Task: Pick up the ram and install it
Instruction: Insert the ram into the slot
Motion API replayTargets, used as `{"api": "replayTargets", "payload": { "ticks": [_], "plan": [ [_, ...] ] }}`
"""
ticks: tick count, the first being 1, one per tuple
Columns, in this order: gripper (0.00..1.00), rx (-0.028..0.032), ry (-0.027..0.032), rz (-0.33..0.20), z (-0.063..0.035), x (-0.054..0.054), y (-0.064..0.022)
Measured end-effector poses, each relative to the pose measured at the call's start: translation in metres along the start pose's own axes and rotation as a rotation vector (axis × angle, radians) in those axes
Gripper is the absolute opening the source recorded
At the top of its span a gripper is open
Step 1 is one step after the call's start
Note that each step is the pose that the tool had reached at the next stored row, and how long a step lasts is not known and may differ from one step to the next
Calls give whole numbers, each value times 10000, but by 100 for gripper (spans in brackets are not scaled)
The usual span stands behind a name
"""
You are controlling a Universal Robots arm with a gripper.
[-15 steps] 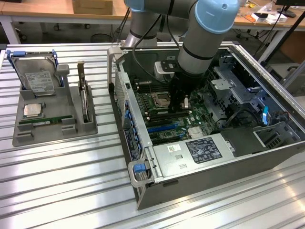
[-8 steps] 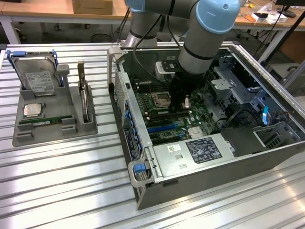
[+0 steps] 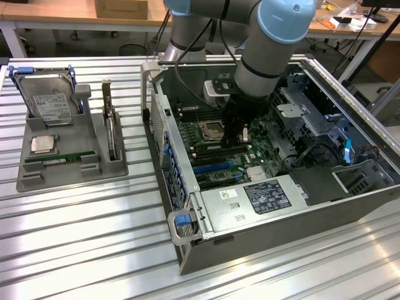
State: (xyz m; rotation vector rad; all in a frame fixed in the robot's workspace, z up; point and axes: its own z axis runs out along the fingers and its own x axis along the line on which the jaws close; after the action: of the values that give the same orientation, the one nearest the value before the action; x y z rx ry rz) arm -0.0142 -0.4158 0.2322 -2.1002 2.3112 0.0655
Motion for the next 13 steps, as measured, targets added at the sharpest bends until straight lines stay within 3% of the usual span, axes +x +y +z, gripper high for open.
{"api": "replayTargets", "payload": {
  "ticks": [9, 11, 12, 13],
  "plan": [
    [14, 1, -1, 1, 11, 7, -1],
    [14, -39, 4, -4, 10, 6, -11],
    [14, -102, 17, -36, 10, 6, -12],
    [14, -116, 20, -57, 10, 6, -12]
  ]
}}
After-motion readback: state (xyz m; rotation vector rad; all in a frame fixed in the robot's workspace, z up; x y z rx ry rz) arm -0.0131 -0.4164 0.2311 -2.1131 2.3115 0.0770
